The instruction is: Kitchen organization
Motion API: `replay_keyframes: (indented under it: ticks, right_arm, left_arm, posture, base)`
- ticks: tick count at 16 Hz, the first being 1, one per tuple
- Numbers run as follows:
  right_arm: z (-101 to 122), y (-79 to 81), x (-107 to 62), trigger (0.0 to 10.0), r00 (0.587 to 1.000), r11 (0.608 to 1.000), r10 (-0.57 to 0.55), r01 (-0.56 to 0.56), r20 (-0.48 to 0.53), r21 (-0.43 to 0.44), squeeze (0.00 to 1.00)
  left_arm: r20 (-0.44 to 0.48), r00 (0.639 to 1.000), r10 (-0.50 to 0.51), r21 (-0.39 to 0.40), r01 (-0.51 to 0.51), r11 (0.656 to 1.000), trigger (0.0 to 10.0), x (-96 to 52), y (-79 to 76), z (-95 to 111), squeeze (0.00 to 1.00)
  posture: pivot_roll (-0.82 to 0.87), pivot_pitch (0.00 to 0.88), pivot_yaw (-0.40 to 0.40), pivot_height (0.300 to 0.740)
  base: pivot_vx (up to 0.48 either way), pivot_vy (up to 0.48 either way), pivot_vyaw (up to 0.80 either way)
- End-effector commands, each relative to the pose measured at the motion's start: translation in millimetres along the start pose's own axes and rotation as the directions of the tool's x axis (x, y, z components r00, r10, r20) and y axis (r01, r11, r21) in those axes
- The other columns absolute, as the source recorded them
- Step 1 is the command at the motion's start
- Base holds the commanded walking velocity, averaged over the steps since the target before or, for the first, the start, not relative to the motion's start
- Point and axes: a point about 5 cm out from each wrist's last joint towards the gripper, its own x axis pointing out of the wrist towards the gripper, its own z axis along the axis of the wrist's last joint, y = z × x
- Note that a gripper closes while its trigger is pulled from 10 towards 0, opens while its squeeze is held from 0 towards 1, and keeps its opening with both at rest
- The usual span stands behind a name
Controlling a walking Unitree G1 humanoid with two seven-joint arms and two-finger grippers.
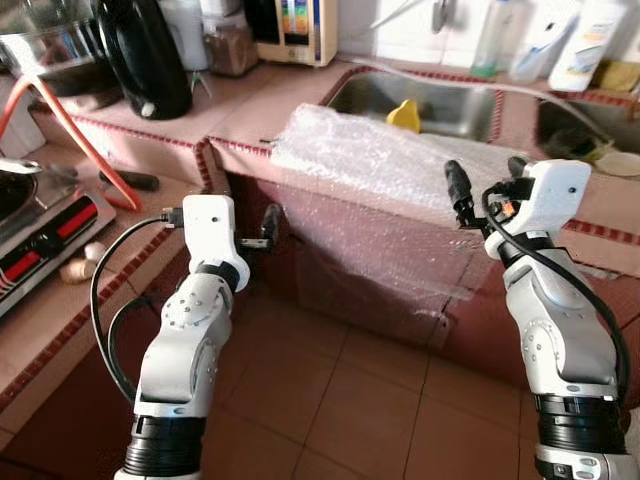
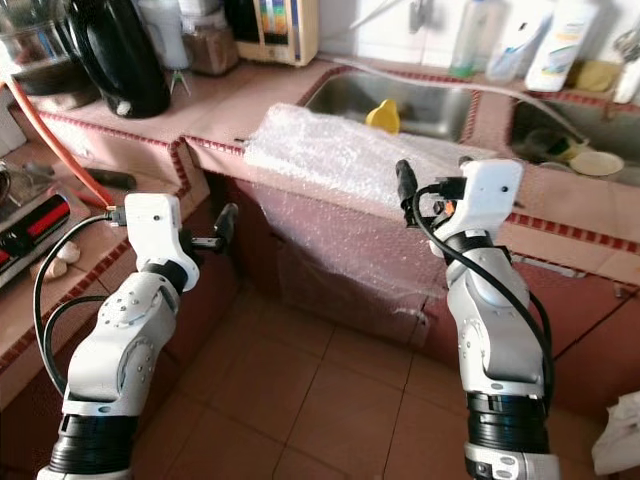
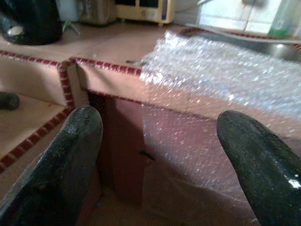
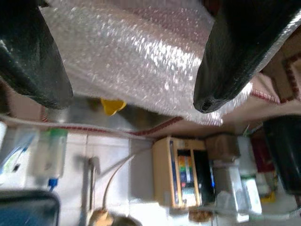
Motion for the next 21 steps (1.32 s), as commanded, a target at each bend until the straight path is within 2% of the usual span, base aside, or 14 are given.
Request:
replay_keyframes:
  ticks: [1,4,20,21]
  right_arm:
    - [-9,-0.3,-2.7,10.0,0.999,1.0,0.005,-0.005,-0.038,-0.01,0.09]
    - [-28,-4.1,-11.0,10.0,0.994,1.0,-0.007,0.005,-0.106,-0.027,0.07]
    - [-28,-4.1,-11.0,10.0,0.994,1.0,-0.007,0.005,-0.106,-0.027,0.07]
    - [-45,-7.1,-16.6,10.0,0.988,0.999,-0.018,0.013,-0.154,-0.029,0.07]
  left_arm:
    - [0.003,1.0,0.017,0.019,-0.017,1.0,10.0,0.5,5.4,-1,0.0]
    - [-0.04,0.998,0.04,0.027,-0.039,0.999,10.0,-1.3,12.1,-20,0.0]
    - [-0.04,0.998,0.04,0.027,-0.039,0.999,10.0,-1.3,12.1,-20,0.0]
    - [-0.071,0.997,0.03,0.034,-0.028,0.999,10.0,-2.6,15.9,-37,0.0]
  posture:
    - [-0.07,0.067,0.048,0.74]
    - [-0.07,0.067,0.05,0.74]
    - [-0.07,0.067,0.05,0.74]
    - [-0.07,0.069,0.049,0.74]
  base:
    - [0.0,0.0,0.0]
    - [0.0,0.0,0.0]
    - [0.0,0.0,0.0]
    - [0.0,0.0,0.0]
